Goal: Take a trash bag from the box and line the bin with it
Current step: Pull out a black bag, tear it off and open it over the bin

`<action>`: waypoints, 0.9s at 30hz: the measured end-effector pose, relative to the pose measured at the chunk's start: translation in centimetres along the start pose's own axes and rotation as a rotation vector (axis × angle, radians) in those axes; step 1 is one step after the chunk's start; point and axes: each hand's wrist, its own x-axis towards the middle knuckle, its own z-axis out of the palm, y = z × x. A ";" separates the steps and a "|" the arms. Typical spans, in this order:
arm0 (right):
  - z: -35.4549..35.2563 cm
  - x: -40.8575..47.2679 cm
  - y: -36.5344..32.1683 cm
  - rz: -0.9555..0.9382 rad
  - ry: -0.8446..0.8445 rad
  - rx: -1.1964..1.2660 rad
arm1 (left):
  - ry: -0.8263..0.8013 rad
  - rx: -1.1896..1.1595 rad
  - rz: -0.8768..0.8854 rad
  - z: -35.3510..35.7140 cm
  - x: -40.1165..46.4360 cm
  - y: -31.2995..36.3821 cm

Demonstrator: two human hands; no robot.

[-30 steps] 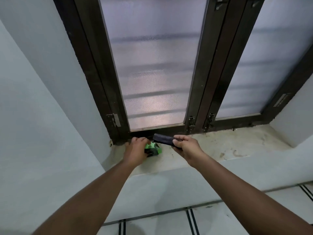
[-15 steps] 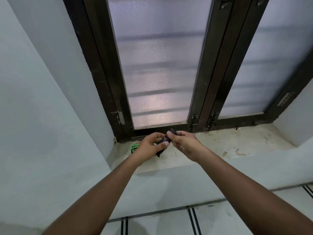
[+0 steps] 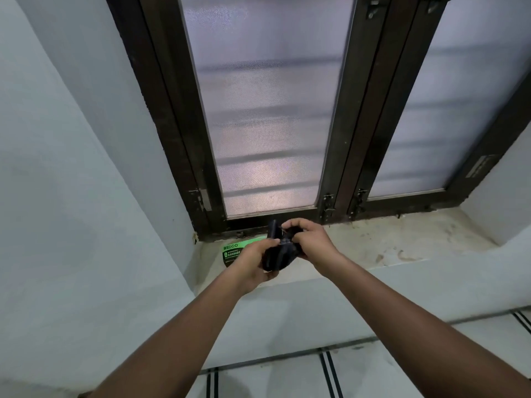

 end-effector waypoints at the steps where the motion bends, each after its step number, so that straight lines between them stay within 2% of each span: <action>1: 0.0 -0.1 -0.2 0.020 0.014 0.005 | 0.007 -0.047 -0.011 0.0 -0.1 0.0; 5: -0.1 -0.4 -0.3 0.127 0.022 -0.012 | 0.042 -0.139 -0.032 0.1 -0.1 -0.1; 10: -0.4 -0.6 0.2 -0.001 -0.067 -0.247 | 0.102 -0.093 -0.024 0.3 -0.1 -0.2; 12: -0.4 -0.9 0.3 0.004 -0.109 -0.250 | 0.078 -0.109 -0.022 0.4 -0.2 -0.3; 15: -0.3 -0.9 0.3 -0.024 -0.065 -0.320 | 0.011 -0.078 -0.004 0.4 -0.6 -0.3; 18: -0.3 -0.4 0.2 0.001 -0.052 -0.287 | 0.009 -0.077 0.005 0.3 -0.8 -0.1; 22: -0.4 -0.5 0.1 -0.008 -0.013 -0.209 | 0.096 -0.107 -0.017 0.4 -0.6 0.4; 27: -0.2 -1.4 -0.3 -0.053 0.022 -0.152 | 0.031 -0.109 0.013 0.4 -0.7 0.3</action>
